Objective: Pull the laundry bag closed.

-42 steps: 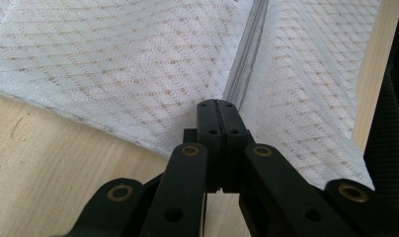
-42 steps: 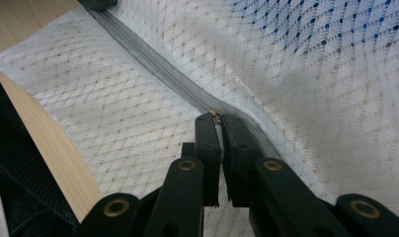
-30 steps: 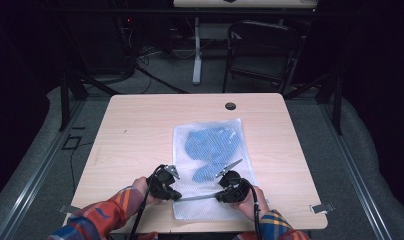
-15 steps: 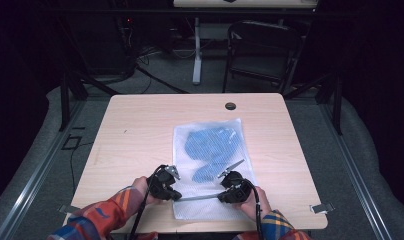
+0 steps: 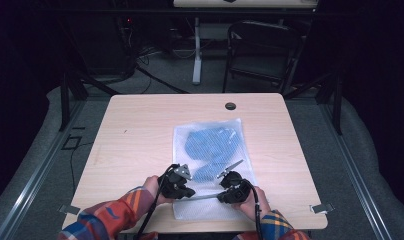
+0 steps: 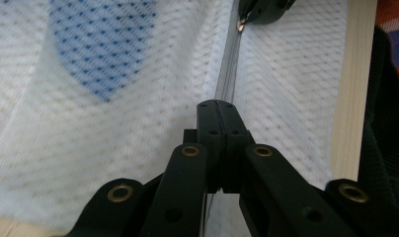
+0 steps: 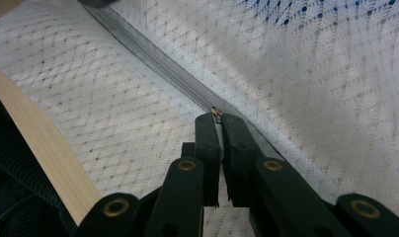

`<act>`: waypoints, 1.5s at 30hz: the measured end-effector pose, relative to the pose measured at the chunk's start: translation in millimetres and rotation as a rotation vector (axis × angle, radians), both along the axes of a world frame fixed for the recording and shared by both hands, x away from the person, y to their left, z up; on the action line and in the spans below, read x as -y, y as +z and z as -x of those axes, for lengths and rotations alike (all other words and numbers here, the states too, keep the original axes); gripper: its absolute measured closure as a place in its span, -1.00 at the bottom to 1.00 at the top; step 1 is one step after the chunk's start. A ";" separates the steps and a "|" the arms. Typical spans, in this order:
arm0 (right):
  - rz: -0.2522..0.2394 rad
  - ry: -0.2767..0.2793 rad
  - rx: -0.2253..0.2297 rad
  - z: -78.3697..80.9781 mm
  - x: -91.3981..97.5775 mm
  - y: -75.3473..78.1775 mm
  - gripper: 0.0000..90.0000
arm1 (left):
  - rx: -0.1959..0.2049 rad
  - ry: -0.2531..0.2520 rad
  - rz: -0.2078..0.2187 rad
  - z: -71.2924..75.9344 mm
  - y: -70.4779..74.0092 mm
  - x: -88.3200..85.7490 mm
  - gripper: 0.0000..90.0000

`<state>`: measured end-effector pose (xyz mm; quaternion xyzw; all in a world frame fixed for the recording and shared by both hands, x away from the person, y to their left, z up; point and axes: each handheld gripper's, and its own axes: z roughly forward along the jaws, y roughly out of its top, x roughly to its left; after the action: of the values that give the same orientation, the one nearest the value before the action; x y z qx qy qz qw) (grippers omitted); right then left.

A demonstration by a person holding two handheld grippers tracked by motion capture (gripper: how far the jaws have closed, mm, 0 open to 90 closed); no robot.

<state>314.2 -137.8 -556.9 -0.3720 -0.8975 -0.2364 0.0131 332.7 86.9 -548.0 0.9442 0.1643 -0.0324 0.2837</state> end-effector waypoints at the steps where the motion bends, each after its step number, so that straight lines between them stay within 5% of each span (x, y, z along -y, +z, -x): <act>1: 0.000 0.000 -0.001 -0.1 0.1 0.0 0.92 | -0.001 -0.007 0.000 -0.4 -1.2 3.5 1.00; 13: -0.012 -0.003 -0.005 -0.3 0.6 -0.6 0.93 | 0.013 -0.029 -0.013 -2.7 -14.5 30.6 1.00; 45: 0.012 0.005 -0.018 -2.3 6.9 4.8 0.93 | 0.013 -0.034 -0.004 -3.5 -15.3 29.1 1.00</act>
<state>316.5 -144.7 -552.1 -0.3718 -0.8998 -0.2277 0.0195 336.2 57.9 -563.3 0.9475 0.1465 -0.0309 0.2825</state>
